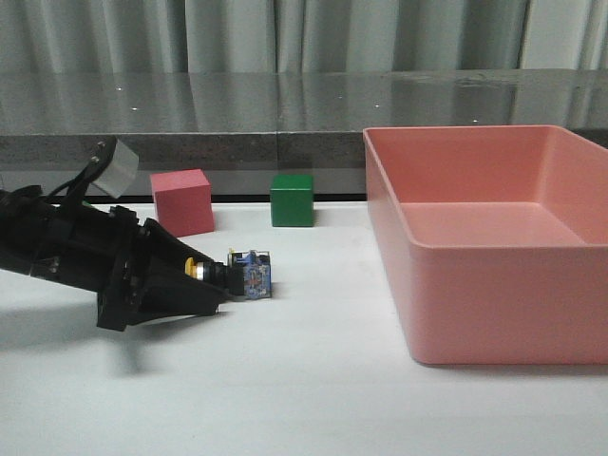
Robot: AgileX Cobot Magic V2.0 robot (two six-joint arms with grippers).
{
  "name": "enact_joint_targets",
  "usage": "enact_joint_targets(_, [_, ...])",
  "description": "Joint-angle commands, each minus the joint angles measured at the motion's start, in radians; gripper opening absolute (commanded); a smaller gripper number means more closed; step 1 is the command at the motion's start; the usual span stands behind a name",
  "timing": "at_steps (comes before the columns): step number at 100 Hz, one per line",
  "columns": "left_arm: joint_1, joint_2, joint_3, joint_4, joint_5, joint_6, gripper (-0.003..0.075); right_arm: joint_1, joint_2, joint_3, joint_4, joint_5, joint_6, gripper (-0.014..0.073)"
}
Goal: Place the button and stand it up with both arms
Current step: 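Lift the button with the left gripper and rotate it cap-up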
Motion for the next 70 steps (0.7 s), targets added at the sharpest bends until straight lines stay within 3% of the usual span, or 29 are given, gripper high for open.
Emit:
enact_joint_targets(1, [-0.001, -0.041, -0.013, -0.012, 0.052, -0.002, 0.0223, -0.003, 0.004, -0.026, 0.006, -0.075, -0.001, -0.0109])
enact_joint_targets(16, [0.018, -0.05, -0.013, 0.016, 0.088, -0.006, -0.0022, -0.003, 0.004, -0.026, 0.006, -0.075, -0.001, -0.0109])
enact_joint_targets(34, [0.044, -0.142, -0.013, 0.081, 0.125, -0.077, -0.0019, -0.003, 0.004, -0.026, 0.006, -0.075, -0.001, -0.0109])
enact_joint_targets(46, [0.051, -0.264, -0.026, 0.134, 0.042, -0.215, -0.0019, -0.003, 0.004, -0.026, 0.006, -0.075, -0.001, -0.0109])
enact_joint_targets(61, [0.022, -0.431, -0.111, 0.452, -0.153, -0.508, -0.0019, -0.003, 0.004, -0.026, 0.006, -0.075, -0.001, -0.0109])
enact_joint_targets(70, [-0.004, -0.49, -0.197, 0.715, -0.15, -0.746, -0.0019, -0.003, 0.004, -0.026, 0.006, -0.075, -0.001, -0.0109])
